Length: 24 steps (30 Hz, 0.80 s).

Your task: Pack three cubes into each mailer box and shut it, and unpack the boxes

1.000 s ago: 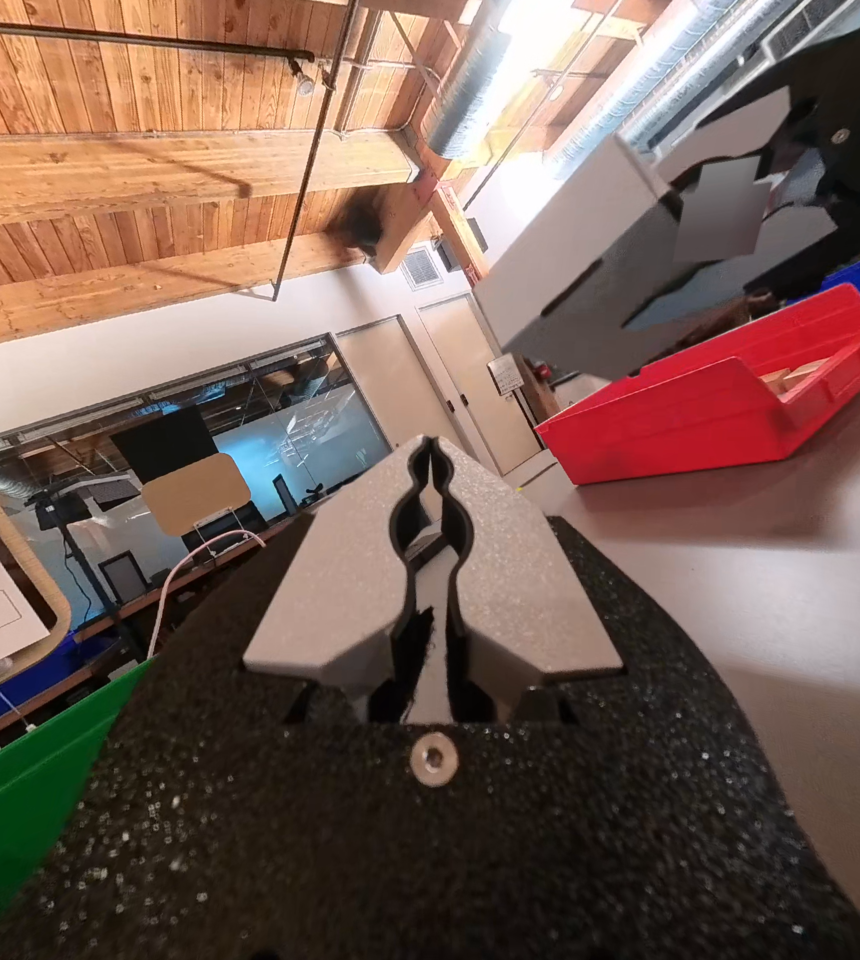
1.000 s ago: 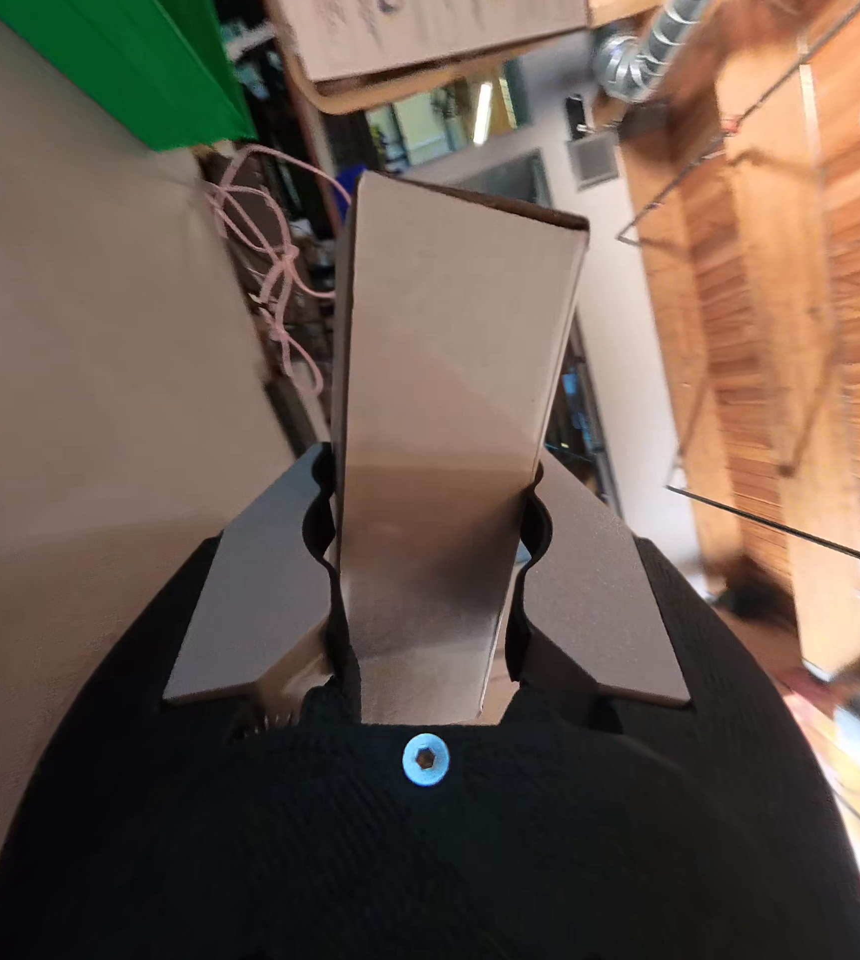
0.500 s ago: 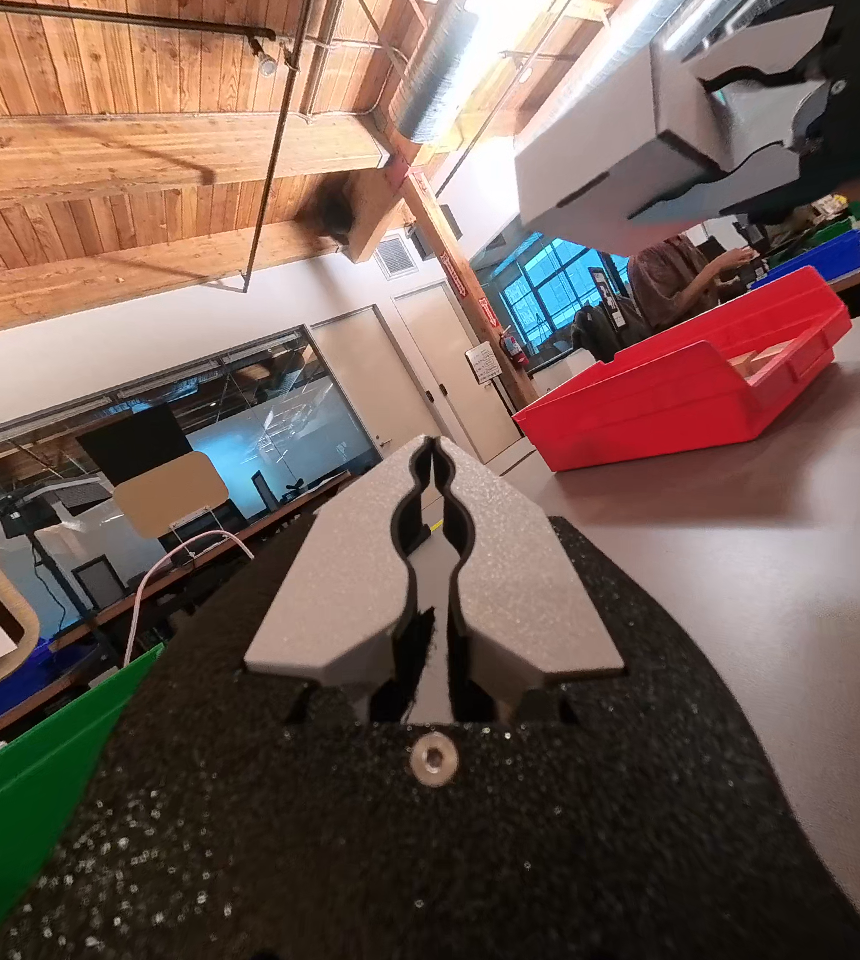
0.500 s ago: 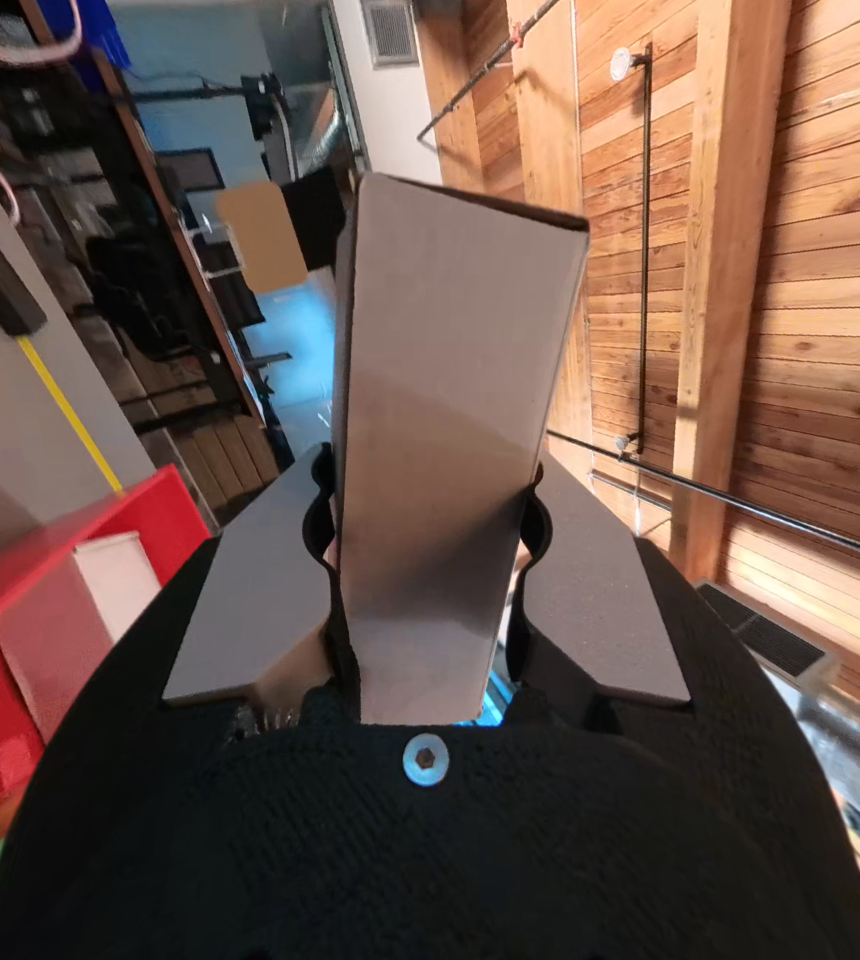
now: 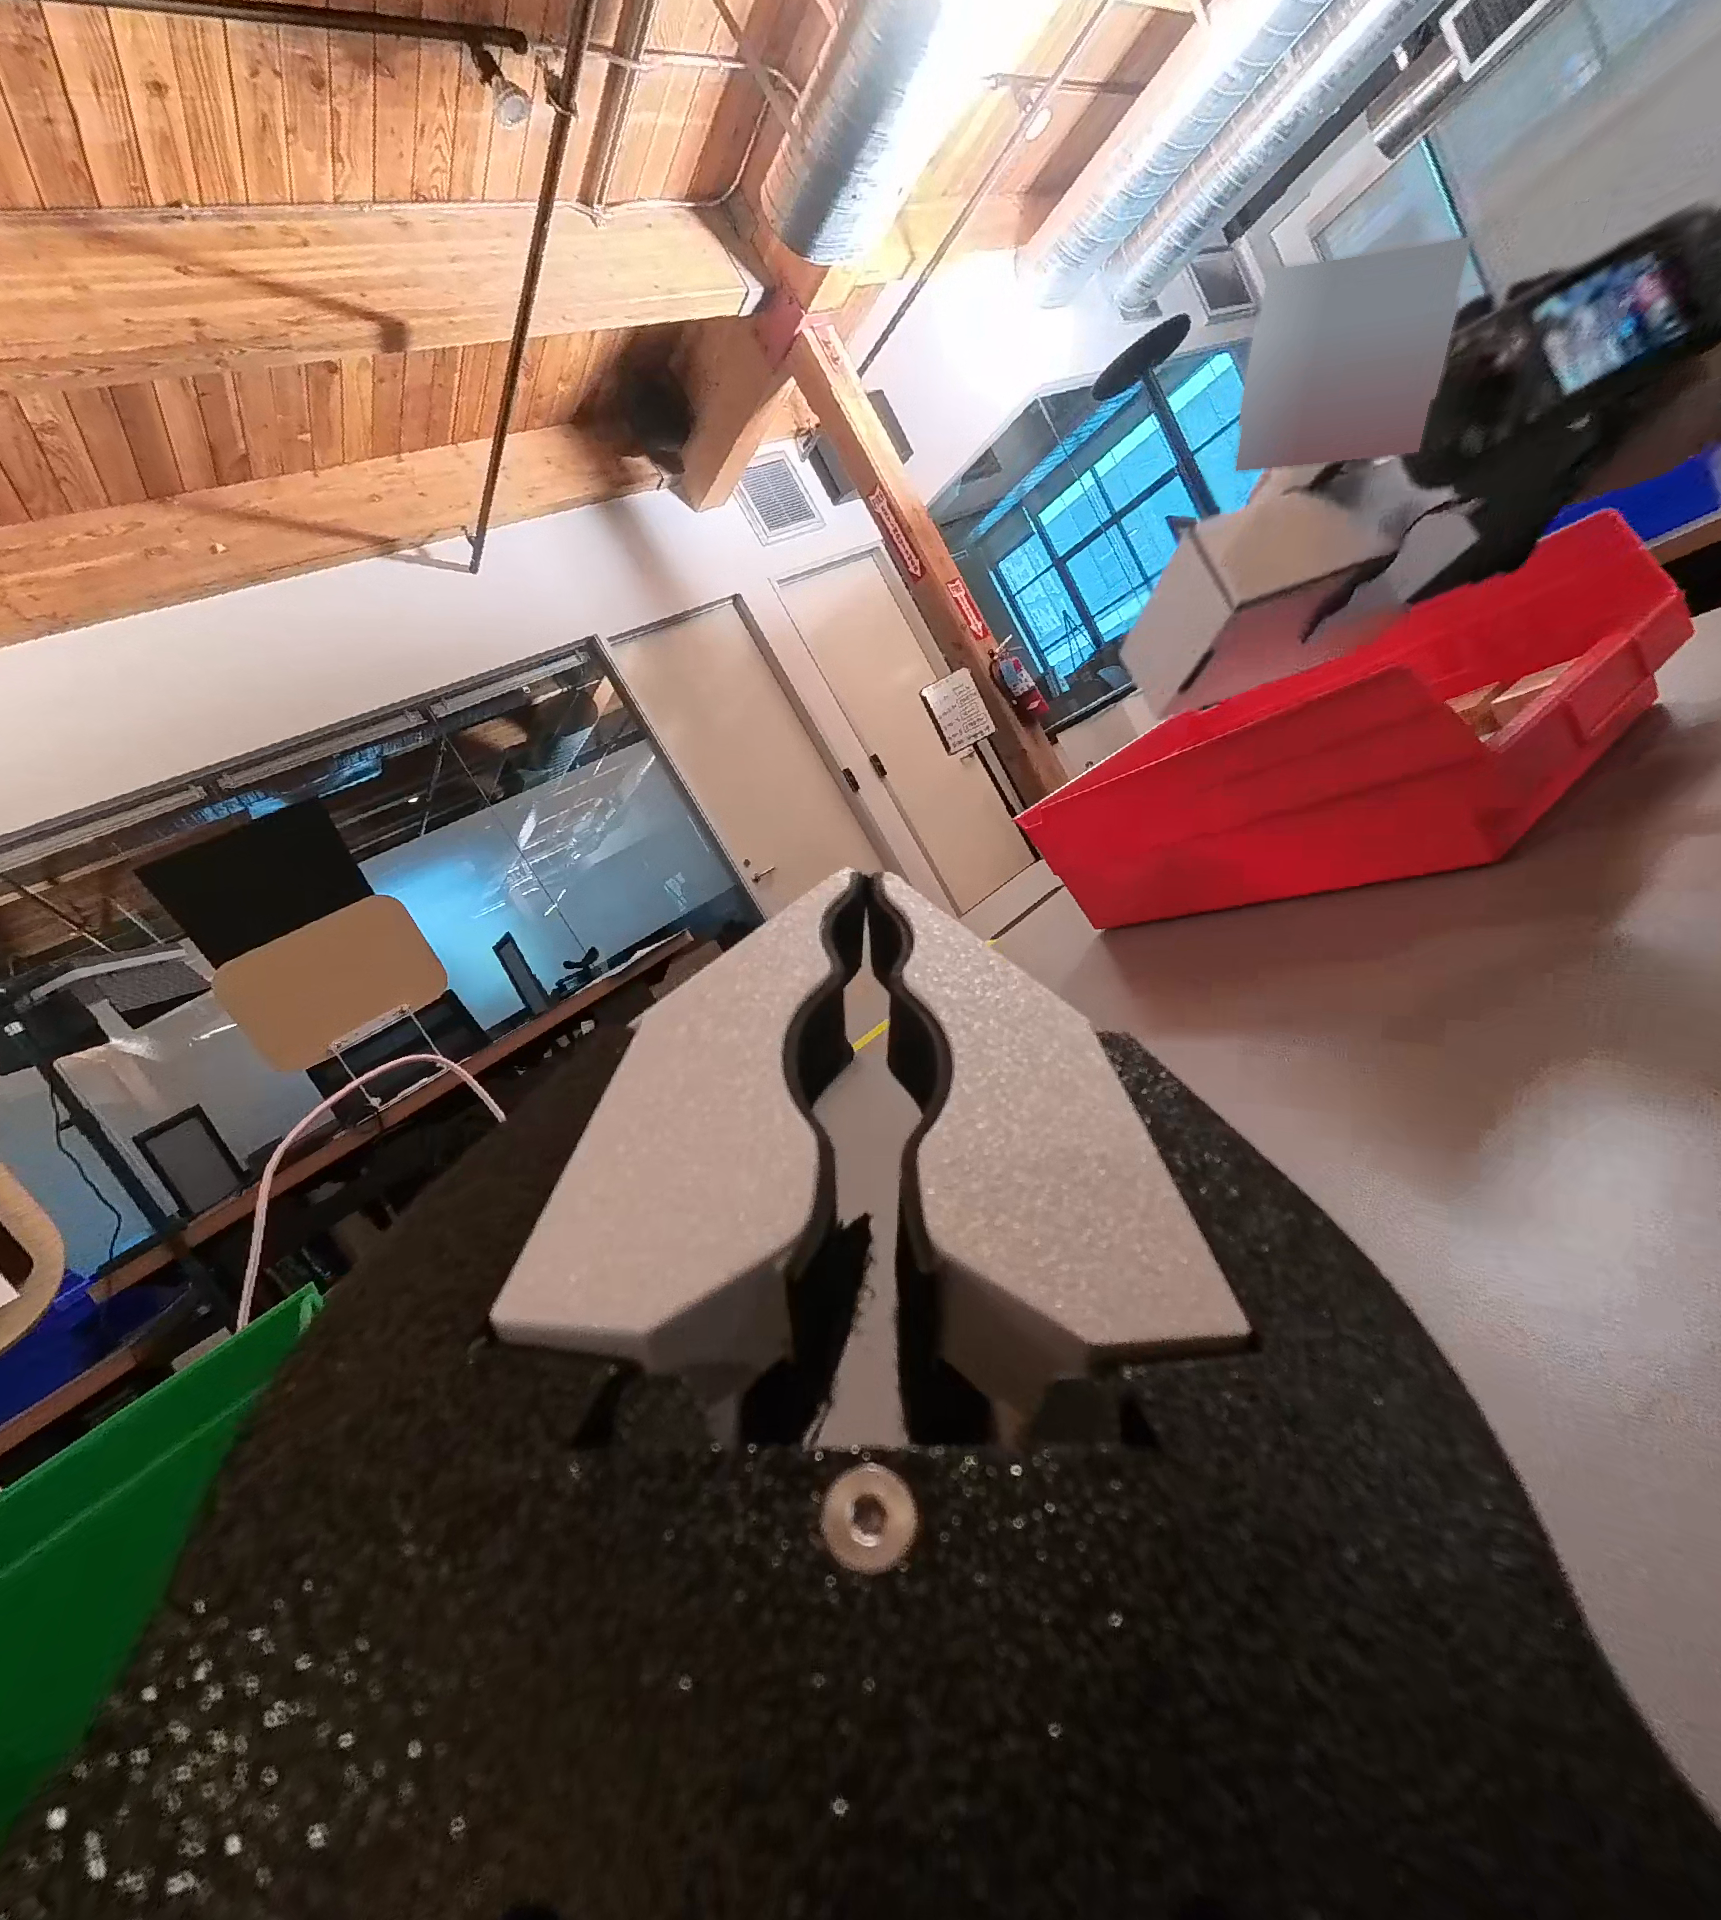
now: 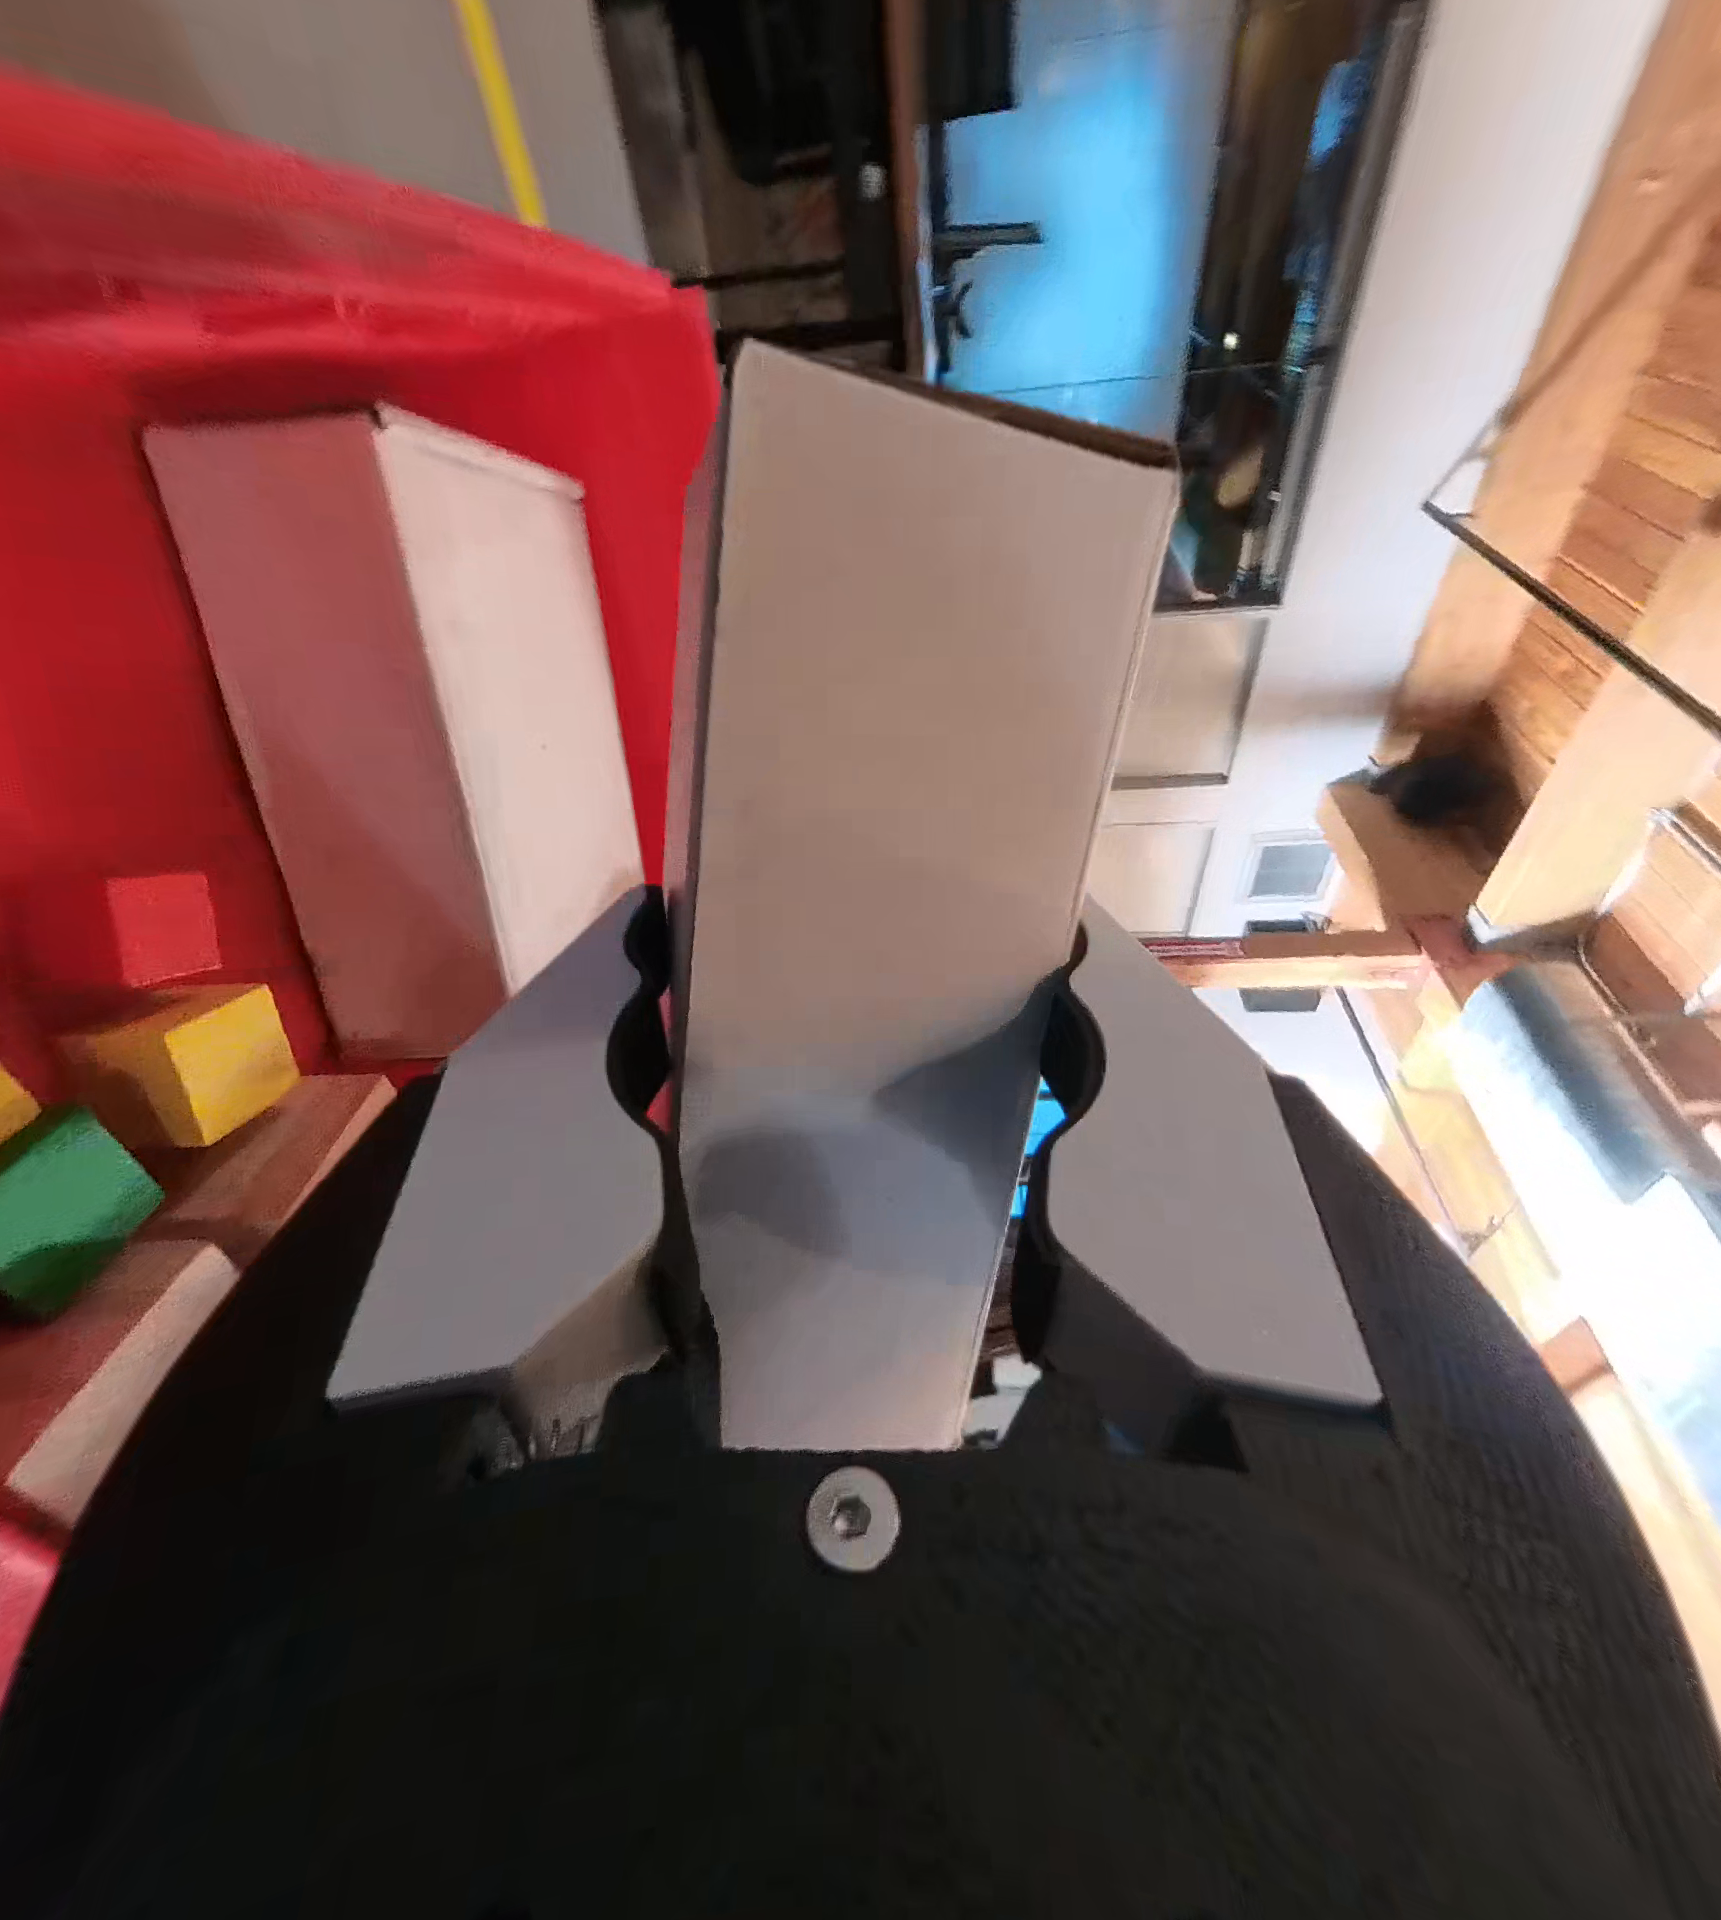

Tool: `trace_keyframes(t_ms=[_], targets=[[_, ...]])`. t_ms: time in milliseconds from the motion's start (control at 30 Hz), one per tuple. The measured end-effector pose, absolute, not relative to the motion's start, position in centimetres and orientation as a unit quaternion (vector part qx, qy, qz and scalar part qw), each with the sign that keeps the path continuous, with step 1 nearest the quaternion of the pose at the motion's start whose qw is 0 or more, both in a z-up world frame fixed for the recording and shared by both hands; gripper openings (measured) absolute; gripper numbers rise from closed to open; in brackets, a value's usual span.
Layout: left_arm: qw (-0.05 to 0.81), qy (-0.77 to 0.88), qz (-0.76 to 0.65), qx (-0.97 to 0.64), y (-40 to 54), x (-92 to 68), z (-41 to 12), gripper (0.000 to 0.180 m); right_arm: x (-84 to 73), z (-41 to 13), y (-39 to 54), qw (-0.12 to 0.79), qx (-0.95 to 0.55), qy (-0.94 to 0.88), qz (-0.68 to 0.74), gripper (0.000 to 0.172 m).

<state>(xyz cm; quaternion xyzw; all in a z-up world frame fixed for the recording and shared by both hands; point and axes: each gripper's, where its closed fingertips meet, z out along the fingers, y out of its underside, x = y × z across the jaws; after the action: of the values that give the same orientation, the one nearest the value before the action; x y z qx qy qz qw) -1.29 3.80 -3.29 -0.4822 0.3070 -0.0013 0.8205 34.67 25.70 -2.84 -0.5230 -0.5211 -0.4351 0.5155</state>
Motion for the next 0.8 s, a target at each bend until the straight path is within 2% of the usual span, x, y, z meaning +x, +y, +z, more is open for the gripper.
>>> trace_keyframes(t_ms=[233,367,400,433,533,567,600,667,800], targets=[[0.816,0.312,-0.004,-0.487,3.9,-1.1,-3.6,0.000,34.2,-7.5,31.6,0.418,-0.510,-0.599,-0.455,0.072],[0.810,0.311,-0.010,-0.498,4.1,-1.2,-3.9,0.000,33.2,-9.1,32.1,0.409,-0.563,-0.609,-0.380,0.075],[0.808,0.309,-0.013,-0.501,4.2,-1.2,-3.9,0.000,33.3,-9.1,31.9,0.404,-0.586,-0.605,-0.356,0.083],[0.808,0.307,-0.017,-0.503,4.2,-1.3,-3.9,0.000,33.3,-9.3,31.3,0.397,-0.616,-0.604,-0.313,0.103],[0.805,0.302,-0.027,-0.509,4.3,-1.3,-4.0,0.000,33.4,-9.5,29.0,0.372,-0.698,-0.582,-0.186,0.106],[0.804,0.302,-0.029,-0.511,4.4,-1.3,-4.1,0.000,33.7,-9.0,28.5,0.371,-0.710,-0.574,-0.168,0.098],[0.803,0.303,-0.029,-0.512,4.4,-1.2,-4.1,0.000,33.9,-8.5,27.9,0.372,-0.715,-0.569,-0.162,0.081],[0.802,0.305,-0.030,-0.513,4.4,-1.1,-4.2,0.000,33.5,-8.4,26.2,0.361,-0.720,-0.580,-0.123,0.036],[0.800,0.307,-0.031,-0.515,4.4,-1.0,-4.3,0.000,32.0,-10.4,23.4,0.293,-0.733,-0.611,-0.057,0.000]])
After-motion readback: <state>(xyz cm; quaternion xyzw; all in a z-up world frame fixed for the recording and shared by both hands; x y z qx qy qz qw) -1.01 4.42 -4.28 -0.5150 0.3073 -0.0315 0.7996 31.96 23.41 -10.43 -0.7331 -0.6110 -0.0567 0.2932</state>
